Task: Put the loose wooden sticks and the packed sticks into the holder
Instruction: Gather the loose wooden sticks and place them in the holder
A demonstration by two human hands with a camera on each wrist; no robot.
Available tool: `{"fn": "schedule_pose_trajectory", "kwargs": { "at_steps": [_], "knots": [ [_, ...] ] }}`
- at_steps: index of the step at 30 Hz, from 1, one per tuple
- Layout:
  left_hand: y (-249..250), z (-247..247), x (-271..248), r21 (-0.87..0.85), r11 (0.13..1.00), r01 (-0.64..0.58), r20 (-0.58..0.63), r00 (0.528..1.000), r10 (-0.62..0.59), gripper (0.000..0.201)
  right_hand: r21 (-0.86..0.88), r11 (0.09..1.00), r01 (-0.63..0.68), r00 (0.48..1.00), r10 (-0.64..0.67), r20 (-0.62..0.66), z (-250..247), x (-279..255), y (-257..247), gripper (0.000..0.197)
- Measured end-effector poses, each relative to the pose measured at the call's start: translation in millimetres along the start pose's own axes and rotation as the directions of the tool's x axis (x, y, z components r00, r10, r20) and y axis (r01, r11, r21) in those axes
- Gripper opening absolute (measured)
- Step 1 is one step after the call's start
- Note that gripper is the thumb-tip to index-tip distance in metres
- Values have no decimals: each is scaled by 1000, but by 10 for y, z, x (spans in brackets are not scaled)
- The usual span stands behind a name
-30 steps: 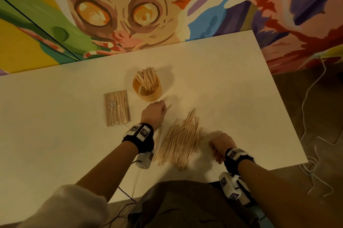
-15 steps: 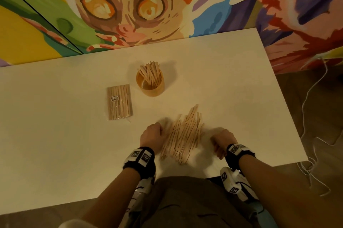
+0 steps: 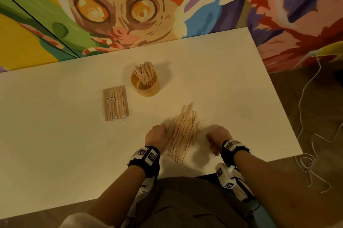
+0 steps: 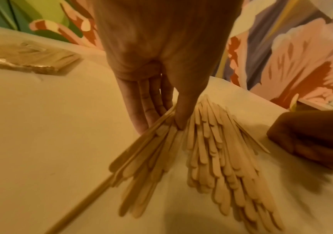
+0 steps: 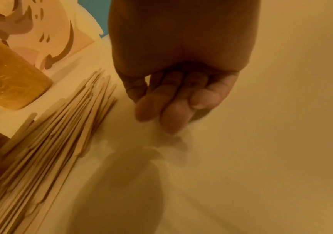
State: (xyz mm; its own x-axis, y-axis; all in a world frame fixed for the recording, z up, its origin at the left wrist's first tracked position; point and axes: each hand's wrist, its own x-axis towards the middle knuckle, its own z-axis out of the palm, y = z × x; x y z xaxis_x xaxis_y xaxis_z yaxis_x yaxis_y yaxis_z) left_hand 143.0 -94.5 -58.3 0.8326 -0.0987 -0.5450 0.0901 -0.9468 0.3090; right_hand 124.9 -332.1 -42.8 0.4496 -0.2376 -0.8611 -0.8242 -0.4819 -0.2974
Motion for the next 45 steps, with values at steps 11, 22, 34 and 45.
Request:
{"fn": "schedule_pose_trajectory", "kwargs": {
  "at_steps": [11, 22, 34, 45],
  "knots": [
    [-230, -71, 29, -79, 997, -3, 91, 996, 10, 24, 5, 1000, 29, 996, -29, 83, -26, 37, 75, 26],
    [-262, -358, -347, -399, 917, 21, 167, 985, 50, 20, 163, 936, 312, 945, -323, 44, -14, -77, -249, 32],
    [-31, -388, -815, -452, 877, -162, 166, 951, 261, 27, 116, 816, 566, 775, -575, 261, 582, -608, -737, 31],
    [-65, -460, -602, -386, 914, -128, -62, 992, 113, 52, 145, 738, 659, 724, -674, 146, 756, -612, -759, 31]
  ]
}}
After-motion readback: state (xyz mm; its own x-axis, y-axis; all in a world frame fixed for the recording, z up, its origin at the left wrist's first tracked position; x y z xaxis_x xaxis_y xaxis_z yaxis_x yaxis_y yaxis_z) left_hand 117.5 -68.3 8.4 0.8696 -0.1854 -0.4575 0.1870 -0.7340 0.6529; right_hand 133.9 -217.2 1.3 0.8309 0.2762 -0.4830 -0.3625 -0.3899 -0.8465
